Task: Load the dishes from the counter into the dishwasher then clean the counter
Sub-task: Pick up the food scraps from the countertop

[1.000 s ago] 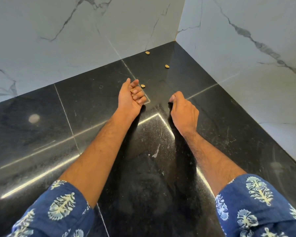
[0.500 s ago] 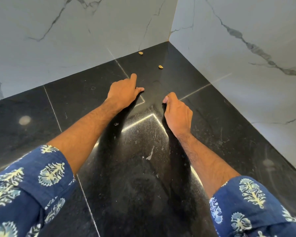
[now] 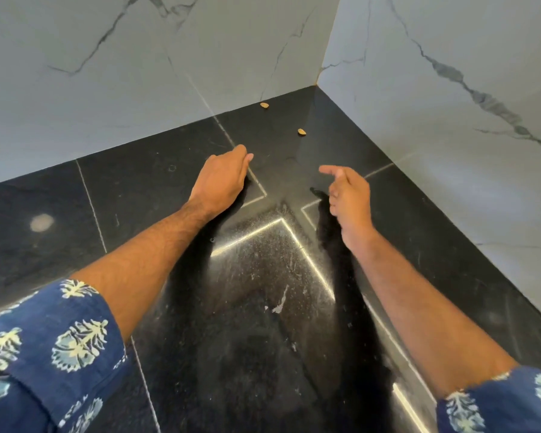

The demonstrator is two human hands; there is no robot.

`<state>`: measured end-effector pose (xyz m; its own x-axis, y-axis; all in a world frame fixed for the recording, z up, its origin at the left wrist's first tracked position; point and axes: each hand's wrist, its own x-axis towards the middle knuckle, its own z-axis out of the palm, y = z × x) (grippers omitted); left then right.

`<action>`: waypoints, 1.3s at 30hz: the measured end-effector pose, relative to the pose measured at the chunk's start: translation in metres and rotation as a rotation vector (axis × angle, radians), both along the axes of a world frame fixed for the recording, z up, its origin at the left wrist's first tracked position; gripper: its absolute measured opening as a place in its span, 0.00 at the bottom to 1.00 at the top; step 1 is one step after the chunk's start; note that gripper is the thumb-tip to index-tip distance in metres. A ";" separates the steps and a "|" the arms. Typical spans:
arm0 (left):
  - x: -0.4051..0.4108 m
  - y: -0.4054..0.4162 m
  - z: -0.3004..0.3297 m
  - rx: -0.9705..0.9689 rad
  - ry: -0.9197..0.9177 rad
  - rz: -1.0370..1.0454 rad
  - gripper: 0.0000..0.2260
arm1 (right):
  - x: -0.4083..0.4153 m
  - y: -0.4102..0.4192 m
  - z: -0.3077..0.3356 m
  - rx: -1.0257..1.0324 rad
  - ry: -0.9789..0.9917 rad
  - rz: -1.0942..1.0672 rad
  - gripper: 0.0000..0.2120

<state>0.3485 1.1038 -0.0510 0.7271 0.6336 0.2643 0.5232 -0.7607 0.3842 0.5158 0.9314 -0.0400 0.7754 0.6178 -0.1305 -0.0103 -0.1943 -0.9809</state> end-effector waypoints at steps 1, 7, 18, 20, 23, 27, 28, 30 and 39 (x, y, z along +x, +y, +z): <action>0.000 0.001 -0.001 -0.030 -0.019 0.008 0.14 | 0.010 0.009 0.005 0.042 0.199 0.039 0.18; 0.000 0.003 -0.002 -0.044 -0.054 -0.016 0.13 | 0.055 0.077 0.034 0.007 0.453 0.152 0.16; 0.006 0.003 -0.005 0.054 0.030 0.017 0.15 | 0.085 0.130 0.004 -0.733 -1.170 0.385 0.27; 0.007 0.003 -0.005 0.060 0.037 0.019 0.15 | 0.088 0.138 0.002 -0.735 -1.325 0.435 0.26; 0.007 0.004 -0.004 0.062 0.054 0.032 0.15 | 0.093 0.149 0.004 -0.716 -1.448 0.570 0.19; 0.007 0.004 -0.003 0.056 0.060 0.045 0.15 | 0.100 0.158 0.013 -0.699 -1.160 0.633 0.15; 0.007 0.005 -0.003 0.055 0.062 0.046 0.15 | 0.100 0.159 0.016 -0.595 -0.929 0.575 0.15; 0.008 0.005 -0.004 0.053 0.063 0.051 0.15 | 0.095 0.157 0.021 -0.216 -0.189 0.363 0.17; 0.009 0.004 -0.002 0.050 0.062 0.061 0.15 | 0.098 0.153 0.023 0.130 0.783 0.183 0.14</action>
